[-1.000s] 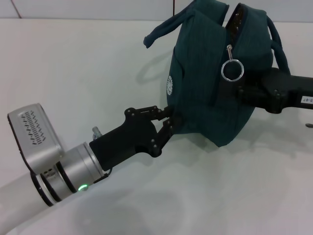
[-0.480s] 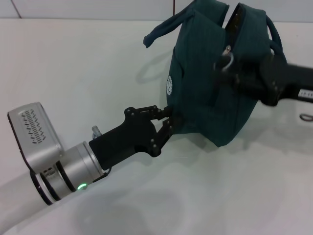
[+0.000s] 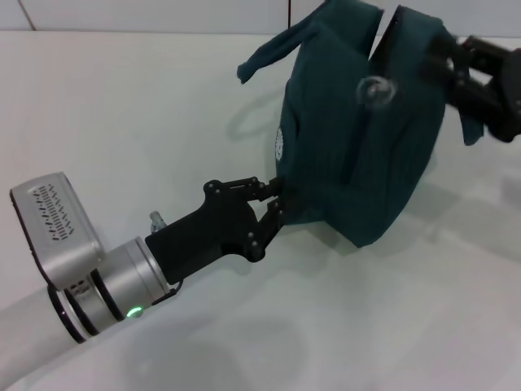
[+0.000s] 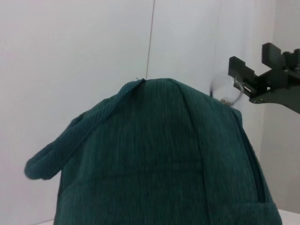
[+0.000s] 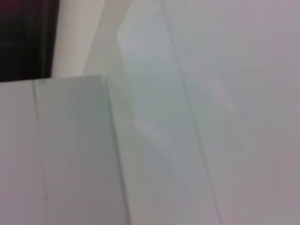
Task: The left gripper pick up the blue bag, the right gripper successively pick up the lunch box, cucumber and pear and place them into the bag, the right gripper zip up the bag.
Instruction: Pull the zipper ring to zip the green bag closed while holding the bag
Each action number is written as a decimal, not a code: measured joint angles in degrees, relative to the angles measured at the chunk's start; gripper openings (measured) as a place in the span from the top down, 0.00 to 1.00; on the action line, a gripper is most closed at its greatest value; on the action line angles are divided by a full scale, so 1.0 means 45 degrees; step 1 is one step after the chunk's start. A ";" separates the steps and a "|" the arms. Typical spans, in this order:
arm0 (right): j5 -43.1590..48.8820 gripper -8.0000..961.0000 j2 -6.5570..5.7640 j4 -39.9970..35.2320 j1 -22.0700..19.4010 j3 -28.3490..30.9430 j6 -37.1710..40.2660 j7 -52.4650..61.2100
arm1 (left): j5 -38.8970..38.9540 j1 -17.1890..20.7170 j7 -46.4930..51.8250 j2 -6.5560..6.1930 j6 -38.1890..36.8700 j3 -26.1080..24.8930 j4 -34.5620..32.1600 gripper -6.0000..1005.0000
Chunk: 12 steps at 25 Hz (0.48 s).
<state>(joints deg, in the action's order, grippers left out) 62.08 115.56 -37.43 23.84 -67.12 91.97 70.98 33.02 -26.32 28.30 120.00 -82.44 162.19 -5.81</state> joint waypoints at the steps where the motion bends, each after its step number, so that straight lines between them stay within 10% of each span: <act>1: -0.0207 0.59 0.0012 0.0067 -0.0066 0.0009 -0.0004 -0.0153 | -0.0024 -0.0023 0.0000 -0.0001 0.0000 0.0025 -0.0006 0.86; 12: 0.0905 0.61 -0.0092 -0.0105 0.0013 -0.0085 -0.0003 -0.0261 | -0.0064 -0.0037 0.0000 -0.0007 0.0007 0.0093 -0.0008 0.87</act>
<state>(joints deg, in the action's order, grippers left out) 66.15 115.14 -37.90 23.90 -67.50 91.95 69.80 32.73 -26.49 28.30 119.96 -82.41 162.61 -5.84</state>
